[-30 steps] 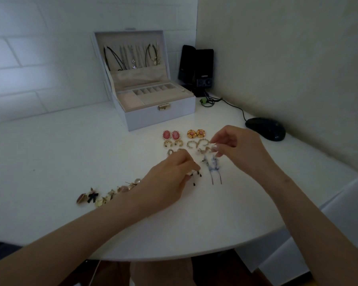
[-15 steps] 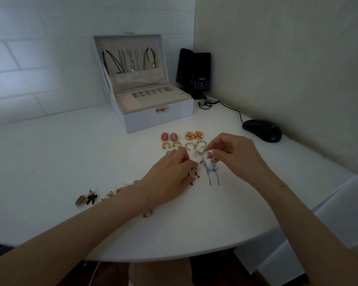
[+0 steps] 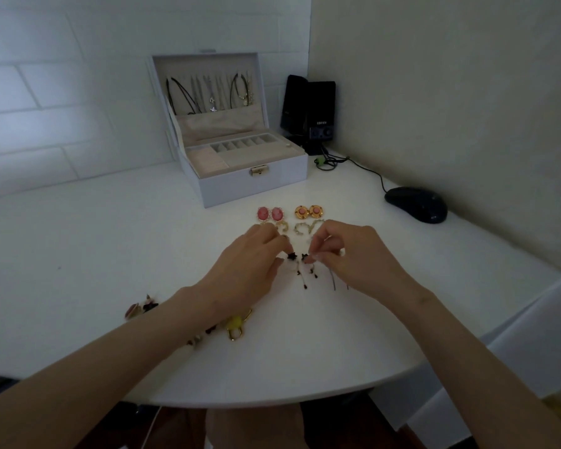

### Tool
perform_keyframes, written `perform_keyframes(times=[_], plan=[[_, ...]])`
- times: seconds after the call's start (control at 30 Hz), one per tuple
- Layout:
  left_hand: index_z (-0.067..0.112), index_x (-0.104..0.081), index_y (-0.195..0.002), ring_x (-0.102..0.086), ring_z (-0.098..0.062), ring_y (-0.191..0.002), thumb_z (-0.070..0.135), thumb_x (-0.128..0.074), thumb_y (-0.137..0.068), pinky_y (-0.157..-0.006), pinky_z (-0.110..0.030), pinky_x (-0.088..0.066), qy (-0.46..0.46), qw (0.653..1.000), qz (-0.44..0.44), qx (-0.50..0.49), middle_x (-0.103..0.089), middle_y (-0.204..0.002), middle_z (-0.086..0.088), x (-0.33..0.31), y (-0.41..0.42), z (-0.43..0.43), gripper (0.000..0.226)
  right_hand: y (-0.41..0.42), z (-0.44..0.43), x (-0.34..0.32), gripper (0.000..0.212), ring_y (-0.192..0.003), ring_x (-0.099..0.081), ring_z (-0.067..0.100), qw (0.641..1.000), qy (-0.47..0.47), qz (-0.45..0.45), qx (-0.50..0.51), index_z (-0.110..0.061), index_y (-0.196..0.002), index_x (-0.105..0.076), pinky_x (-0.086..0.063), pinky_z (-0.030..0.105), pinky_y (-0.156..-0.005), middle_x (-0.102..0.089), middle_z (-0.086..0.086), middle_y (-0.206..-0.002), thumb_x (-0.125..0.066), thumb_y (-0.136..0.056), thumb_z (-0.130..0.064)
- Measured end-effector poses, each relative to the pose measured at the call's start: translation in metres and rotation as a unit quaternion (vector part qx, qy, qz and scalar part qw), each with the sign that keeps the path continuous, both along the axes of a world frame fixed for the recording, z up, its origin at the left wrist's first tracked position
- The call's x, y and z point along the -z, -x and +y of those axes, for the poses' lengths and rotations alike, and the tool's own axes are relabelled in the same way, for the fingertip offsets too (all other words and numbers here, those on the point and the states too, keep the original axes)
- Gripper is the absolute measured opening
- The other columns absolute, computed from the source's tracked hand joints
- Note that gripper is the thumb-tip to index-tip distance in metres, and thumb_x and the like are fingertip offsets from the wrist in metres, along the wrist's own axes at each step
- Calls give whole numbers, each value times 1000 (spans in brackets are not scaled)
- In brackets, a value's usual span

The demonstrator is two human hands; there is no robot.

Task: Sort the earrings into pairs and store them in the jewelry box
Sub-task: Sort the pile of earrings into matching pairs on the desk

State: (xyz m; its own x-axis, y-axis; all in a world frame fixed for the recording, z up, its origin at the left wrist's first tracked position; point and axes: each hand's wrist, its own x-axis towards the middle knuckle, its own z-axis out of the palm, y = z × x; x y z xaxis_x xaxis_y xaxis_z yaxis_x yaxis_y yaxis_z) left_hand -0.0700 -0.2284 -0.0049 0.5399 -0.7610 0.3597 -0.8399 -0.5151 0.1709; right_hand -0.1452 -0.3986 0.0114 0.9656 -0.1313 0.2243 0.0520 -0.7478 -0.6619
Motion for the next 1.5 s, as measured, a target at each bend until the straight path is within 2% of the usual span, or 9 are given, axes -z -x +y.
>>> perform_keyframes(times=[0.23,0.37,0.6,0.8,0.93,1.07,1.17,1.33,1.5], plan=[[16,-60,-117,-50,-21,-103,13,-50,-92,-86,-34,-43,-10,1000,17,24,-60,-110,-1,0,1,-3,27,-3,-2,0,20,-73,-66,8,999,-11,1,32,-27,-75,-57,-48,22,-66,-69,-14,-74,-63,-83,-10],[18,-59,-117,-47,-18,-105,13,-51,-91,-86,-28,-41,-9,1000,15,24,-58,-113,1,0,0,-2,28,-2,-5,0,24,-56,-58,-6,998,-23,-6,49,-27,-71,-55,-35,9,-52,-71,-12,-74,-62,-81,-6],[17,-60,-115,-49,-19,-102,13,-51,-90,-85,-33,-44,-15,1000,10,26,-61,-111,2,-1,0,-1,26,-6,0,2,21,-71,-66,12,999,-2,9,46,-26,-72,-56,-45,22,-62,-72,-11,-76,-60,-82,-8],[16,-60,-112,-49,-18,-103,11,-53,-89,-84,-31,-44,-4,1000,4,26,-60,-110,1,-3,3,3,25,-1,-2,-2,20,-52,-57,-5,999,-9,12,44,-23,-73,-57,-37,9,-49,-71,-11,-74,-59,-82,-6],[16,-63,-109,-51,-19,-96,7,-54,-86,-80,-35,-46,-11,998,-9,63,-62,-107,2,-4,8,8,26,2,-2,-3,24,-64,-61,-4,998,13,24,51,-28,-71,-56,-45,21,-61,-71,-14,-70,-59,-80,-7],[18,-64,-108,-52,-19,-95,10,-49,-85,-79,-38,-47,-28,997,-6,76,-63,-107,4,-1,9,10,29,1,3,-2,22,-55,-56,-10,998,29,40,32,-26,-72,-57,-35,9,-54,-73,-11,-75,-59,-81,-7],[18,-65,-106,-53,-19,-93,13,-44,-82,-77,-38,-48,-32,996,-2,86,-64,-105,5,-2,10,13,32,3,3,-5,20,-52,-55,-11,999,9,30,36,-24,-73,-58,-38,6,-52,-74,-9,-78,-59,-82,-6],[18,-63,-108,-50,-14,-100,8,-56,-87,-83,-29,-45,-5,997,5,71,-61,-111,5,-9,7,26,25,7,4,-8,15,-44,-50,1,999,-35,11,36,-19,-75,-60,-35,8,-43,-73,-10,-76,-59,-82,-6],[23,-58,-109,-49,-3,-93,21,-55,-91,-80,-21,-43,16,999,41,23,-55,-100,15,-21,5,47,18,5,22,-11,14,-57,-56,-11,999,-48,12,-19,-19,-80,-63,-37,5,-54,-73,-9,-75,-60,-83,-6]])
